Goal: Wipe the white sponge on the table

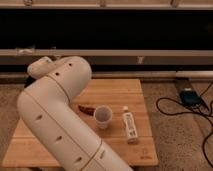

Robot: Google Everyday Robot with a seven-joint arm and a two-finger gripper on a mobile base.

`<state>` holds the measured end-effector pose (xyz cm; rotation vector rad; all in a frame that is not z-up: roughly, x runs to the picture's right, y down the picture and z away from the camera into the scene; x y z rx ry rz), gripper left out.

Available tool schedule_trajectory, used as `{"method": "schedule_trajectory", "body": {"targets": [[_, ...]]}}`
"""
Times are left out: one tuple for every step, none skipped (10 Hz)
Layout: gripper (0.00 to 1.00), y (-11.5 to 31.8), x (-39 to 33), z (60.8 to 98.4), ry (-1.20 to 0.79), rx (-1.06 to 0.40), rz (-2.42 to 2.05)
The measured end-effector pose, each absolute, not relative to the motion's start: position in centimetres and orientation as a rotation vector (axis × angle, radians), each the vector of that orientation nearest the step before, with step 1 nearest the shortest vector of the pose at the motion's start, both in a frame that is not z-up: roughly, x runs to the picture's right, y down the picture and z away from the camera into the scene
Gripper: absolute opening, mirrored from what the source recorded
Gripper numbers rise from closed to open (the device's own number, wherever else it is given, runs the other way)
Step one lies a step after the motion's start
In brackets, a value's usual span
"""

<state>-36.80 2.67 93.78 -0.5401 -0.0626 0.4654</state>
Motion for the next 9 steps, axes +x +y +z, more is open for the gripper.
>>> {"method": "schedule_trajectory", "body": {"targets": [[0.00,3.3,-37.1,93.3,-0.063,-0.544,0.445],[0.00,4.3,-37.5,92.6,-0.062,-0.553,0.424],[0.00,4.9,-37.4,92.2,-0.059,-0.559,0.412],[0.00,5.1,-37.1,92.2,-0.054,-0.562,0.408],[0.00,5.2,-36.4,92.3,-0.043,-0.565,0.406],[0.00,5.6,-35.8,92.4,-0.032,-0.573,0.404],[0.00,6.0,-35.4,92.5,-0.023,-0.581,0.404],[0.00,6.2,-34.9,92.6,-0.017,-0.586,0.409],[0.00,6.5,-34.1,92.8,-0.007,-0.592,0.415]]}}
